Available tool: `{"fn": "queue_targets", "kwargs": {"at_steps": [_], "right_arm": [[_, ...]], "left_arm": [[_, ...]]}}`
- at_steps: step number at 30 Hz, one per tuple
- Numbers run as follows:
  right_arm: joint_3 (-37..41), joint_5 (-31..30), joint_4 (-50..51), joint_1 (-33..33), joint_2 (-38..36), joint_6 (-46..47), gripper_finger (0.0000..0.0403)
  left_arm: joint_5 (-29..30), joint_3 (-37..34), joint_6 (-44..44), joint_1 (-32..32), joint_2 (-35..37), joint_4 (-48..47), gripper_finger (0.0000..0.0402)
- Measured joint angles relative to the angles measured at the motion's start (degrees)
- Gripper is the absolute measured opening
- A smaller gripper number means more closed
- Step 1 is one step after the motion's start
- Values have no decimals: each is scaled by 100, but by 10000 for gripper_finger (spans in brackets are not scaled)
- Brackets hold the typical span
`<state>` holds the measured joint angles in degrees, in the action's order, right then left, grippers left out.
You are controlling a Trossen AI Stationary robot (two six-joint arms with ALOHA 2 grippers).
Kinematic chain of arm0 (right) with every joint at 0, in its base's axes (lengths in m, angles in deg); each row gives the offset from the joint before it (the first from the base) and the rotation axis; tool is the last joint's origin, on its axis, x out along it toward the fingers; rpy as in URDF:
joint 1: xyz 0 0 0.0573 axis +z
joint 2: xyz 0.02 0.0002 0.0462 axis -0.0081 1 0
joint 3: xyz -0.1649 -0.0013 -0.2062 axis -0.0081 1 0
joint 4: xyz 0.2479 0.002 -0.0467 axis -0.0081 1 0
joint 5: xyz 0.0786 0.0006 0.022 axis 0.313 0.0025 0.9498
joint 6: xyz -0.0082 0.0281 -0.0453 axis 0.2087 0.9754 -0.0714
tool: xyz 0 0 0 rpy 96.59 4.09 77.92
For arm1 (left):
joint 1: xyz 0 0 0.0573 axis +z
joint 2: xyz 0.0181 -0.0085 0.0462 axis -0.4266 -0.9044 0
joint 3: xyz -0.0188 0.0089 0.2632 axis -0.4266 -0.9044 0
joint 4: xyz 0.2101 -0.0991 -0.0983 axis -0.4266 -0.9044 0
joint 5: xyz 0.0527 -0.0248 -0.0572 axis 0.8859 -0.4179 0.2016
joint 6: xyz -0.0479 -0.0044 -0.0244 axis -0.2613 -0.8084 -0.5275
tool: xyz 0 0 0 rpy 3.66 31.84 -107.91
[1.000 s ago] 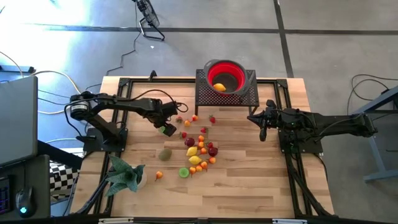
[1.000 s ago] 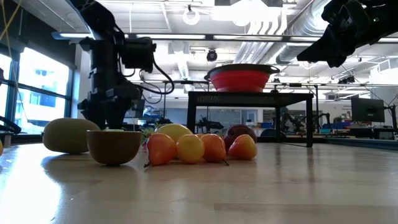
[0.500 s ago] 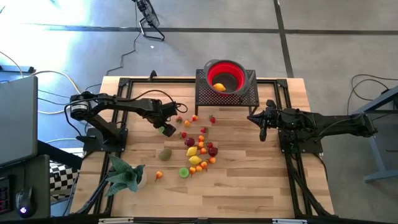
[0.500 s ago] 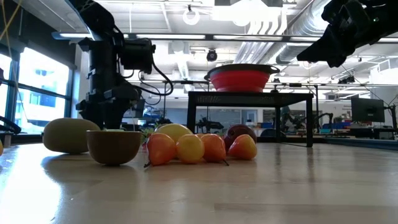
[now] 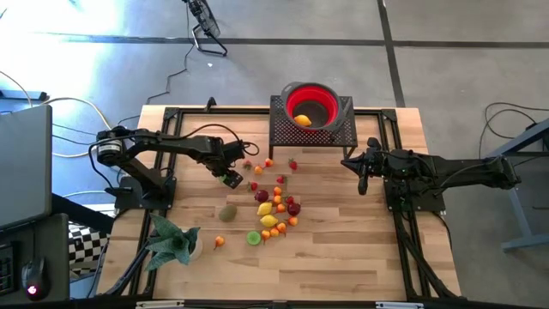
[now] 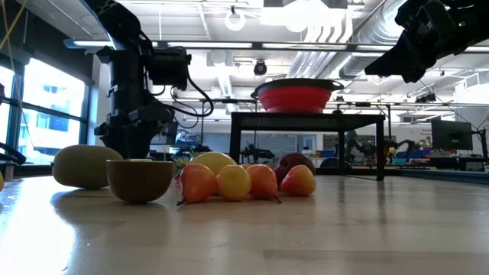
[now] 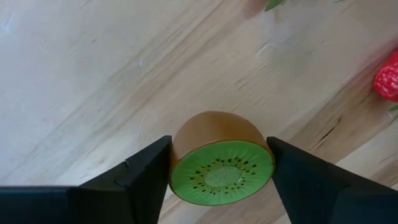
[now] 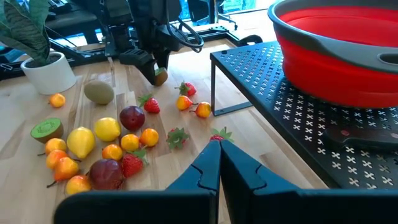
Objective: Pick & Place Fruit
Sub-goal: Put the half kiwi into the strainer on the shelf
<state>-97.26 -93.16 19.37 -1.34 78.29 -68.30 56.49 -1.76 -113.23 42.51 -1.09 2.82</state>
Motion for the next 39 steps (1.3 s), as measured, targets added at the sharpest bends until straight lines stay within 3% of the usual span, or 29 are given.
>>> {"fn": "queue_targets", "kwargs": {"at_steps": [39], "right_arm": [[0, -17, 0, -1, 0, 32, 3]], "left_arm": [[4, 2, 0, -2, 4, -4, 239]]}}
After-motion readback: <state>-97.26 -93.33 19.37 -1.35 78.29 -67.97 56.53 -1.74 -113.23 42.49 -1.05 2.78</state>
